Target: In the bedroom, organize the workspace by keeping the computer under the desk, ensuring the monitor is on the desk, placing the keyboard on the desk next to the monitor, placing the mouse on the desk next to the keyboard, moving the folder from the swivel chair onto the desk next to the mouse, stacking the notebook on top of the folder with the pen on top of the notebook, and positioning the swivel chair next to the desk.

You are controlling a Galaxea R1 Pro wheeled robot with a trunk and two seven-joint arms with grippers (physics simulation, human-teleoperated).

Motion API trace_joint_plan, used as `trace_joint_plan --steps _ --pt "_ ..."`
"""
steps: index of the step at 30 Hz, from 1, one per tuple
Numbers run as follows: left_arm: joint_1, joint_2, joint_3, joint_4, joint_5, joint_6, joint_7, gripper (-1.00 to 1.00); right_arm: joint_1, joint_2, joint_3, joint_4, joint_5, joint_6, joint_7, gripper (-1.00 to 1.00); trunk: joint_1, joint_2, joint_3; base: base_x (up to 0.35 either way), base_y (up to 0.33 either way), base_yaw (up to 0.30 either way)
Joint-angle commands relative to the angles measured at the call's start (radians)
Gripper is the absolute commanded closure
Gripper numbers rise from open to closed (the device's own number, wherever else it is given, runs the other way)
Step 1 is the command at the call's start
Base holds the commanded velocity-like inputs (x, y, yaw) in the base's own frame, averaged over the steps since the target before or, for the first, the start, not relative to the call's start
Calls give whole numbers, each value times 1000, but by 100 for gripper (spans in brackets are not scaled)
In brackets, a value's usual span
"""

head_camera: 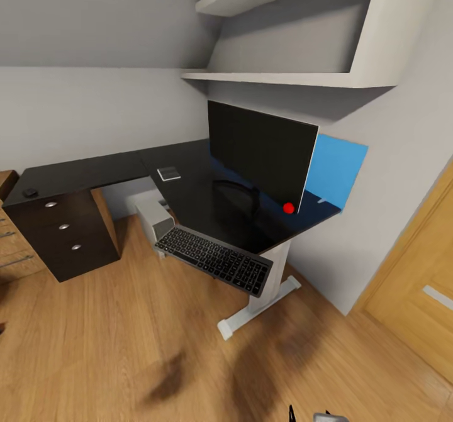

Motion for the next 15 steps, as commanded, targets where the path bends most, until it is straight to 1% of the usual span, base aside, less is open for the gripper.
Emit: trace_joint_plan --steps 1,4,6,7,8,9,10,12,14,15 --pt "0 2 -8 -4 2 -1 11 -100 -1 -2 8 1 -6 -3 -6 -100 4 -8 -4 0 0 0" --pt "0 2 -7 -4 2 4 11 -100 -1 -24 5 -15 -8 -2 -7 -100 15 -29 -13 0 0 0" --pt "0 0 -8 -4 1 9 11 -100 -1 -51 3 -61 -15 6 -8 -100 23 -43 -20 0 0 0" --pt "0 -1 -9 -5 0 12 11 -100 -1 -74 0 -101 -25 14 -9 -100 27 -50 -23 0 0 0" --pt "0 -3 -9 -6 -1 13 11 -100 -2 -86 -3 -124 -34 21 -9 -100 31 -57 -26 0 0 0" --pt "-1 -4 -9 -9 -1 15 11 -100 -2 -112 -14 -168 -62 48 -9 -100 35 -64 -29 0 0 0" --pt "-1 -5 -9 -10 -2 16 12 -100 -2 -123 -21 -190 -80 67 -8 -100 38 -71 -32 0 0 0" --pt "-18 -6 -10 -14 -3 18 12 -100 -4 -164 -53 -284 -163 169 6 -100 46 -85 -39 0 0 0" --pt "-39 -6 -10 -16 -4 21 12 -100 -5 -185 -66 -337 -202 225 20 -100 54 -99 -45 0 0 0" --pt "-78 -6 -11 -16 -3 40 13 -100 -7 -218 -87 -415 -250 306 39 -100 58 -106 -48 0 0 0"
